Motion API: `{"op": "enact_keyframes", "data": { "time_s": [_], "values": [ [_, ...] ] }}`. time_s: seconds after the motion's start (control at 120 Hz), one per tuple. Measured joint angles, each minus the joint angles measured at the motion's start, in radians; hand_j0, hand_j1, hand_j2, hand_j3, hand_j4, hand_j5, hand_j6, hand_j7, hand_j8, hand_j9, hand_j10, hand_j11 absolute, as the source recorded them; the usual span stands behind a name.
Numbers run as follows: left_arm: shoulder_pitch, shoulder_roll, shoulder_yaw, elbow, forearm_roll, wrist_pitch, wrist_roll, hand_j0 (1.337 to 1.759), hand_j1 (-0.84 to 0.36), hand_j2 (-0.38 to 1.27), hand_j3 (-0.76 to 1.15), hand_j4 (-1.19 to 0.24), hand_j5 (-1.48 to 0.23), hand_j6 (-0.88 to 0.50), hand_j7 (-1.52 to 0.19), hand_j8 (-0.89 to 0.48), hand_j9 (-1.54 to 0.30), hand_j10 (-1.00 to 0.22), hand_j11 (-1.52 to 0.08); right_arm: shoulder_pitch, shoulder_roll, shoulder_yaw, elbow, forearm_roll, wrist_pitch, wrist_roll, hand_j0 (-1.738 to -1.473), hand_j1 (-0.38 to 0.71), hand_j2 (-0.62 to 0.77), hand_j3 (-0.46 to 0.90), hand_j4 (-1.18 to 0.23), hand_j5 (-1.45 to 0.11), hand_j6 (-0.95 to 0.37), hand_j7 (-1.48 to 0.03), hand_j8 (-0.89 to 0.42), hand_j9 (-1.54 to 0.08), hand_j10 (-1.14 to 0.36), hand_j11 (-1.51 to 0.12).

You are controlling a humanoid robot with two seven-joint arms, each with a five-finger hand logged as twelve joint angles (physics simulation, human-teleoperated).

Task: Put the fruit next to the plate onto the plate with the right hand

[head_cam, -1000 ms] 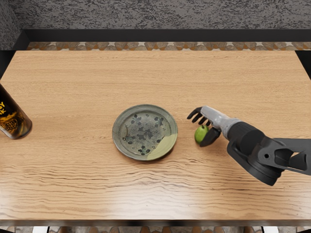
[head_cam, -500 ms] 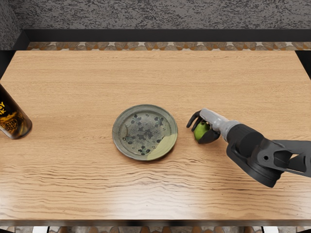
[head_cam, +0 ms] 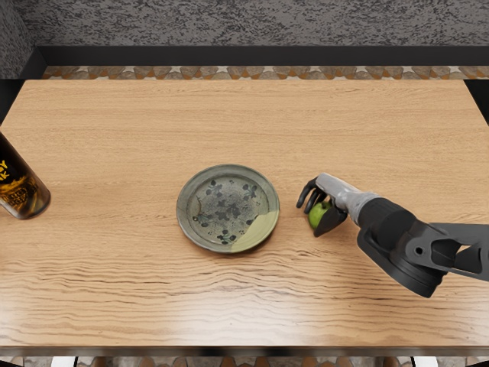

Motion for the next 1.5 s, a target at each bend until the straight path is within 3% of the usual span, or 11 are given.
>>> {"op": "enact_keyframes", "data": {
  "time_s": [0.65, 1.033, 1.5],
  "values": [
    [0.0, 0.0, 0.0, 0.0, 0.0, 0.0, 0.0, 1.658, 0.35, 0.0, 0.0, 0.0, 0.0, 0.0, 0.0, 0.0, 0.0, 0.0, 0.0, 0.011, -0.001, 0.013, 0.0, 0.004, 0.001, 0.001, -1.652, 0.23, 0.2, 0.0, -0.73, -0.99, -0.65, -0.96, -0.42, -0.99, -0.49, -0.99],
    [0.0, 0.0, 0.0, 0.0, 0.001, 0.0, 0.0, 1.658, 0.35, 0.0, 0.0, 0.0, 0.0, 0.0, 0.0, 0.0, 0.0, 0.0, 0.0, 0.02, 0.017, 0.129, 0.0, 0.04, 0.083, 0.001, -1.651, 0.23, 0.2, 0.0, -0.75, -1.03, -0.65, -1.0, -0.41, -1.03, -0.48, -1.03],
    [0.003, 0.0, 0.0, 0.0, 0.001, 0.0, 0.0, 1.658, 0.35, 0.0, 0.0, 0.0, 0.0, 0.0, 0.0, 0.0, 0.0, 0.0, 0.0, 0.184, 0.097, 0.16, 0.0, 0.231, 0.122, 0.001, -1.65, 0.2, 0.18, 0.0, -0.8, -1.13, -0.69, -1.07, -0.38, -1.1, -0.46, -1.11]
  ]
}}
